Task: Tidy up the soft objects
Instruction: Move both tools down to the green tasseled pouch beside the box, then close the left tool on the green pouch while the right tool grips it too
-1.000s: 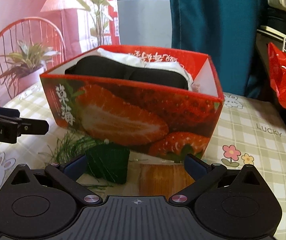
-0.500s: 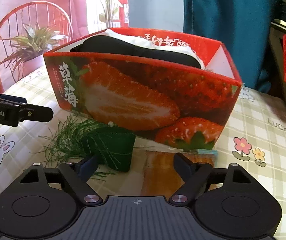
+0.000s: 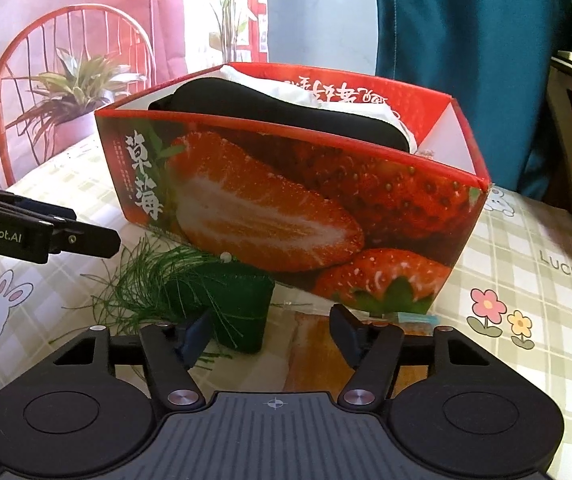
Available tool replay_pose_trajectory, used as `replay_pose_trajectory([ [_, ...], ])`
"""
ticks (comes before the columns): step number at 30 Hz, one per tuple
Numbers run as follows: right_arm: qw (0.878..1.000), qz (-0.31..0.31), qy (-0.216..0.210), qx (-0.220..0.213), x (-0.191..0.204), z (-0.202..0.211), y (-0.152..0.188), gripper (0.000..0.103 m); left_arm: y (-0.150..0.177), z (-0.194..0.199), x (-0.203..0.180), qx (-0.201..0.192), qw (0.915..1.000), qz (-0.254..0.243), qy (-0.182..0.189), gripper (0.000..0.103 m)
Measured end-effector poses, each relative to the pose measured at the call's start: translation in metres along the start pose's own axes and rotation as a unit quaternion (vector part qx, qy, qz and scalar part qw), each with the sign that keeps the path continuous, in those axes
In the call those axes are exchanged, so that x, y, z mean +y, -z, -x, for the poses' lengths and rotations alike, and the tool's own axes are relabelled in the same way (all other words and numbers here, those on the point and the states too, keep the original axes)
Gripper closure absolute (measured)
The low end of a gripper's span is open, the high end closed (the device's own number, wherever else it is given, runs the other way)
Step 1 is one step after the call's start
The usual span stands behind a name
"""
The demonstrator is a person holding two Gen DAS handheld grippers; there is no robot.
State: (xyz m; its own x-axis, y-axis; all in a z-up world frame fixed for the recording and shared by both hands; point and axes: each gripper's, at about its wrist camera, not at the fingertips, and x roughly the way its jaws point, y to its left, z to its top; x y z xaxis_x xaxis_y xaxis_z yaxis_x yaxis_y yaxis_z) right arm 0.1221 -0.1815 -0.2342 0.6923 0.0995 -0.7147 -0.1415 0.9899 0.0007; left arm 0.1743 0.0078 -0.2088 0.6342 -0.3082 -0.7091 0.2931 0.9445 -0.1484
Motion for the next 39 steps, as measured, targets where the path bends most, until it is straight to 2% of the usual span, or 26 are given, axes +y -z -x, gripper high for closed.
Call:
replay_pose_trajectory([
  [6,1.0,0.008,-0.009,0.004,0.002,-0.004,0.0,0.049,0.0,-0.005,-0.003,0.006,0.9998,0.0,0.018,0.031],
  [14,0.998,0.058,-0.024,0.012,0.018,-0.013,-0.008,0.049,-0.002,-0.009,-0.001,0.014,0.9992,0.015,0.034,0.034],
  [17,0.997,0.073,-0.022,0.025,0.023,-0.021,-0.008,0.05,-0.004,-0.013,-0.002,0.021,0.9981,0.023,0.054,0.034],
  [21,0.997,0.063,-0.029,0.035,0.021,-0.031,-0.008,0.05,-0.009,-0.029,-0.004,0.044,0.993,0.043,0.101,0.035],
  [29,0.996,0.07,-0.047,0.029,0.027,-0.037,-0.009,0.053,-0.019,-0.066,-0.01,0.086,0.9813,0.076,0.155,0.037],
  [32,0.996,0.068,-0.051,0.028,0.026,-0.038,-0.008,0.054,-0.016,-0.08,-0.009,0.101,0.9747,0.104,0.17,0.037],
  [35,0.997,0.055,-0.051,0.03,0.024,-0.037,-0.009,0.057,-0.014,-0.082,-0.007,0.104,0.9679,0.129,0.189,0.046],
  [39,0.998,0.021,-0.064,0.021,0.02,-0.029,-0.012,0.06,-0.022,-0.067,-0.014,0.088,0.9715,0.112,0.189,0.047],
])
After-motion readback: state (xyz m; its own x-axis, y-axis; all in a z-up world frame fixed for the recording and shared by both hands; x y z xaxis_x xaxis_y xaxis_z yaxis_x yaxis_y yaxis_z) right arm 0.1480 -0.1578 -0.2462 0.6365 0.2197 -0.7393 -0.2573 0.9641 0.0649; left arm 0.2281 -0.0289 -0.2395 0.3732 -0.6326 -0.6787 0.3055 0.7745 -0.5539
